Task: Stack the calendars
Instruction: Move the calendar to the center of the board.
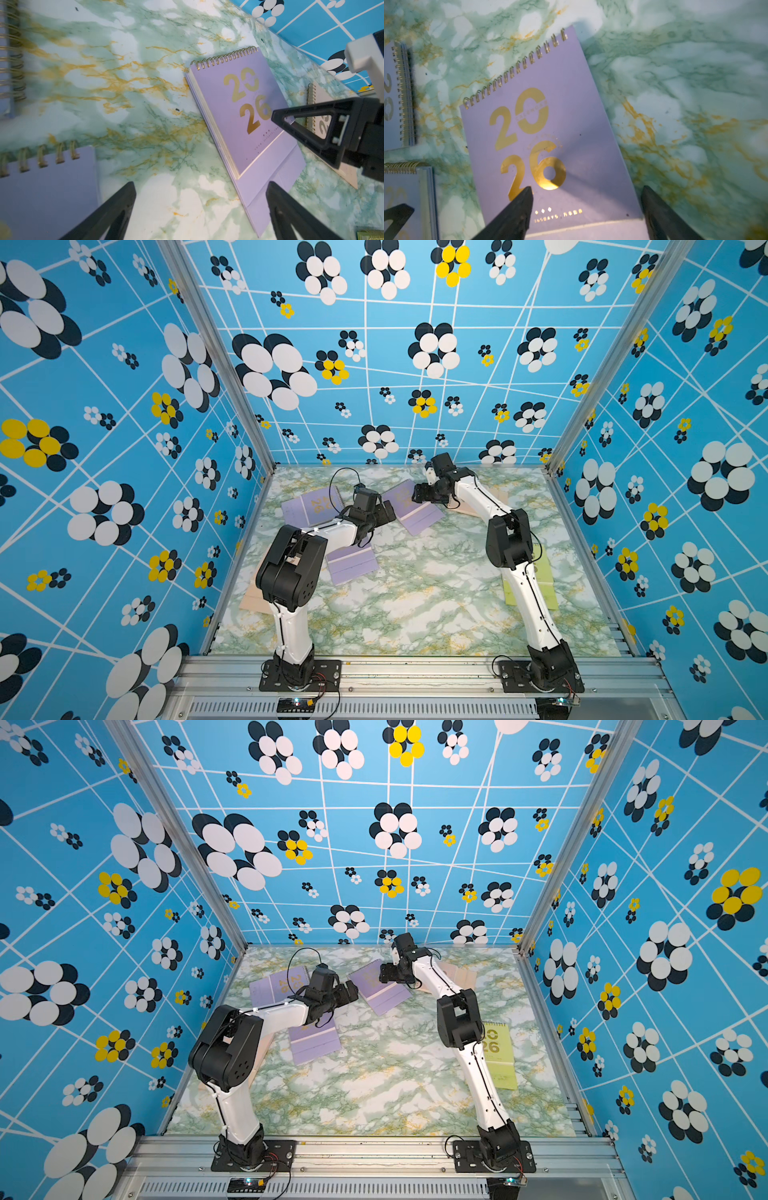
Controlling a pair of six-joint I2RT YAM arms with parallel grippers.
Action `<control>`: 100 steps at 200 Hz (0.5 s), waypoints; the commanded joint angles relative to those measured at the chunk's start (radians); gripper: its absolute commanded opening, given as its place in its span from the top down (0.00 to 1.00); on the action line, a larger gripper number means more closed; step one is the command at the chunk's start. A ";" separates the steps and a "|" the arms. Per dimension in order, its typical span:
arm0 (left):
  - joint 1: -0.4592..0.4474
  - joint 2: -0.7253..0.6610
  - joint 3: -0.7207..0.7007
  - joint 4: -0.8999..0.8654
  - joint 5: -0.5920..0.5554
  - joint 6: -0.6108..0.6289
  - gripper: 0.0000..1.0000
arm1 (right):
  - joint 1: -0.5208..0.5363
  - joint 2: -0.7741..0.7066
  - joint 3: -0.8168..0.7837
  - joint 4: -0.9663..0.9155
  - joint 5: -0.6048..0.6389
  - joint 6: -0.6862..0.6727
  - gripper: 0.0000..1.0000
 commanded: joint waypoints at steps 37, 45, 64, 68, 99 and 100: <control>0.013 0.095 0.099 0.016 0.083 -0.028 0.02 | 0.039 -0.083 -0.157 -0.075 -0.010 0.013 0.19; 0.014 0.101 0.100 0.023 0.089 -0.036 0.02 | 0.044 -0.100 -0.180 -0.068 -0.007 0.018 0.20; 0.012 0.119 0.105 0.031 0.101 -0.050 0.02 | 0.057 -0.133 -0.219 -0.060 0.000 0.027 0.20; 0.013 0.121 0.107 0.031 0.104 -0.052 0.02 | 0.058 -0.139 -0.225 -0.059 -0.001 0.027 0.19; 0.010 0.149 0.112 0.052 0.127 -0.071 0.03 | 0.069 -0.177 -0.277 -0.036 0.001 0.042 0.19; 0.011 0.150 0.112 0.053 0.127 -0.072 0.03 | 0.069 -0.178 -0.278 -0.034 0.001 0.042 0.19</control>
